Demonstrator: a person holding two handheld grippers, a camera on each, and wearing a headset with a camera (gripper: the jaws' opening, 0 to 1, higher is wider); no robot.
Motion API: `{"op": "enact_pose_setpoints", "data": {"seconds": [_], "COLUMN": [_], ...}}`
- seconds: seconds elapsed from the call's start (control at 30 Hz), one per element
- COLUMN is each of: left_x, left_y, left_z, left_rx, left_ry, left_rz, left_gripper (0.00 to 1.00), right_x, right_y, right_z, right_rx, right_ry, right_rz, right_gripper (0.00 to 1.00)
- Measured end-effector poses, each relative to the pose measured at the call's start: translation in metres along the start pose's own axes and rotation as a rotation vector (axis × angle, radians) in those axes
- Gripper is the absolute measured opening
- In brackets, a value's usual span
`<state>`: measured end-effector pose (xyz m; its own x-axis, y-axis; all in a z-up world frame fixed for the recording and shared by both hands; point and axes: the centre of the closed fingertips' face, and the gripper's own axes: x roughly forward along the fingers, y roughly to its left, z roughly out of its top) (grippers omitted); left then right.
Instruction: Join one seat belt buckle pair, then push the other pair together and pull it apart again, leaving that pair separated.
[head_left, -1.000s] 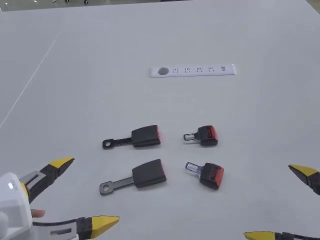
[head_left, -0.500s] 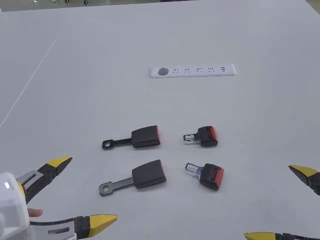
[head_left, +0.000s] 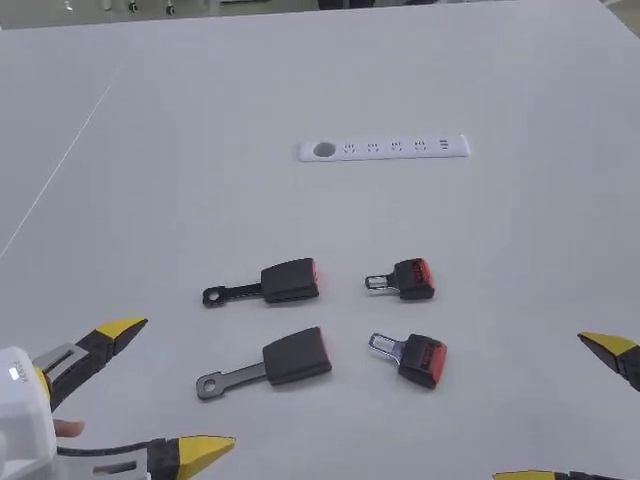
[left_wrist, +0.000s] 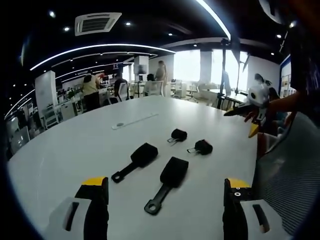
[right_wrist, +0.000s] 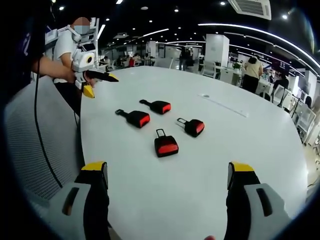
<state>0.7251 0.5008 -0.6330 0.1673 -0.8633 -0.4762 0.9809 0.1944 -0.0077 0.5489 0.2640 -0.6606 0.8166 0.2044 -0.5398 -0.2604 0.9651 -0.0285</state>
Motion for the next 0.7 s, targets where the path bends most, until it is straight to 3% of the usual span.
{"op": "enact_pose_setpoints", "data": {"seconds": [0.33, 0.7], "left_x": [0.013, 0.023], "left_y": [-0.002, 0.003], "left_z": [0.012, 0.010], "left_rx": [0.041, 0.073], "left_ry": [0.023, 0.079], "left_rz": [-0.026, -0.044], "left_gripper": [0.96, 0.93], "right_x": [-0.003, 0.001], "right_y": [-0.008, -0.011], "right_z": [0.010, 0.016], "right_rx": [-0.035, -0.072], "right_ry": [0.010, 0.042], "right_rz": [0.001, 0.034], "right_gripper": [0.99, 0.98]}}
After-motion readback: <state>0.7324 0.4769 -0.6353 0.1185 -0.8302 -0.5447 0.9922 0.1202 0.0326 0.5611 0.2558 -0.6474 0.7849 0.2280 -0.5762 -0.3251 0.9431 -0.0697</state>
